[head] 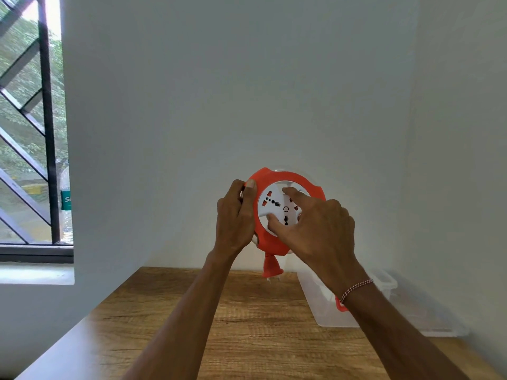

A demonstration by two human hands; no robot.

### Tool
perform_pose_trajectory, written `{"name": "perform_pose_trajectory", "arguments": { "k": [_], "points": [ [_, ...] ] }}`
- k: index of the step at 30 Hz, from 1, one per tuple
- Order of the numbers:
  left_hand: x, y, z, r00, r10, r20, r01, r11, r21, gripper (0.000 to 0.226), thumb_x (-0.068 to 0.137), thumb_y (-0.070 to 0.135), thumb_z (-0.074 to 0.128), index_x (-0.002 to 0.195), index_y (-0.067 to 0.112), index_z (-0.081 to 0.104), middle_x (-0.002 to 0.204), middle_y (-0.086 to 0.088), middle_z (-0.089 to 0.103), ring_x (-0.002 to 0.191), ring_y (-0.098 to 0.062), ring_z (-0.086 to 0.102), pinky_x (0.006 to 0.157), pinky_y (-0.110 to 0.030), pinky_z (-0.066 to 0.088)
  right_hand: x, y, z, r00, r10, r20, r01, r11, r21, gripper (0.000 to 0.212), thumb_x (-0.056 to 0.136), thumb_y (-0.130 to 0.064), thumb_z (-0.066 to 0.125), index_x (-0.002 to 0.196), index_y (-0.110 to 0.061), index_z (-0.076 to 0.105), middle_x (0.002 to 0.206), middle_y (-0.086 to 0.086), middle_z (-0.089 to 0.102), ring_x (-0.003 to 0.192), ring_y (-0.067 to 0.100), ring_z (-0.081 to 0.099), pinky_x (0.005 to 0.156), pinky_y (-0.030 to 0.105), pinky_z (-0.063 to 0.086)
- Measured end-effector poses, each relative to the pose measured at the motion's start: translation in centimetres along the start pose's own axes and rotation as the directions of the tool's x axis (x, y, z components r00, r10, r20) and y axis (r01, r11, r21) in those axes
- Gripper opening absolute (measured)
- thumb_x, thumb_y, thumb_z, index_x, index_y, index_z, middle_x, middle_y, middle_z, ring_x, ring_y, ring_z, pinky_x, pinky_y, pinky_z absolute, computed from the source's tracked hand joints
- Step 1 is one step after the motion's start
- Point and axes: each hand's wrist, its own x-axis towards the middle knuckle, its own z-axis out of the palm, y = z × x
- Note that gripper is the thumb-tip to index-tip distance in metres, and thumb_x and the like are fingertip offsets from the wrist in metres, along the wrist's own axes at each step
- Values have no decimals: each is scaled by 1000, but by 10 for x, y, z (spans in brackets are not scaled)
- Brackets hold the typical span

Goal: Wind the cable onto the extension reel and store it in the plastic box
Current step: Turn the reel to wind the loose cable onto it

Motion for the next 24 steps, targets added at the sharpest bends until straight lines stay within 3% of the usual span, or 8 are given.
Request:
{"name": "perform_pose_trajectory", "arguments": {
  "k": [7,11,14,16,18,21,22,24],
  "points": [
    [2,1,-3,1000,1,-9,-1,1000,-3,25,98,40,41,100,20,57,83,21,66,73,1,69,55,-12,53,0,0,5,999,-36,-5,36,999,29,70,79,-70,52,134,-28,51,117,1,68,87,24,69,75,33,55],
    [4,1,-6,999,-36,-12,36,999,-24,19,99,38,41,98,26,56,84,21,66,73,0,69,56,-11,53,11,12,-4,980,-116,-163,111,993,-37,62,83,-73,43,128,-32,57,91,-1,74,72,18,67,64,23,49],
    [4,3,-7,997,-71,-9,70,996,-58,15,101,34,42,94,32,55,84,18,67,73,0,69,58,-11,53,20,22,-7,963,56,-262,-56,998,10,66,82,-73,44,128,-29,57,102,2,71,91,22,62,71,32,52],
    [3,3,-6,994,-110,-23,108,991,-84,19,101,35,40,96,27,56,87,14,68,74,-2,69,59,-13,54,22,31,-4,961,235,-144,-213,965,152,74,76,-76,51,133,-29,50,116,1,65,102,22,59,77,35,52],
    [1,3,-4,988,-150,-28,146,982,-119,26,101,39,39,101,21,57,90,9,69,76,-5,70,61,-15,55,18,35,-3,917,375,135,-395,808,438,81,68,-78,58,133,-31,45,118,-6,62,97,14,62,72,30,54],
    [-3,4,3,980,-197,-3,193,967,-167,34,100,41,38,107,14,58,95,3,71,80,-12,71,65,-22,59,6,34,-1,773,328,543,-629,278,726,69,64,-66,73,120,-30,57,111,-3,70,85,15,71,60,30,58],
    [-5,4,6,979,-204,10,202,964,-173,34,101,40,38,108,13,58,96,2,71,80,-14,71,66,-24,60,1,34,3,752,293,591,-647,153,747,60,66,-59,76,117,-29,60,108,0,72,86,18,72,60,32,58],
    [-10,6,12,977,-209,34,212,962,-173,34,101,38,39,107,11,58,94,1,71,79,-15,71,66,-26,60,-6,32,9,738,314,597,-633,18,774,55,67,-49,81,114,-28,64,103,1,73,88,22,72,63,37,58]
  ]
}}
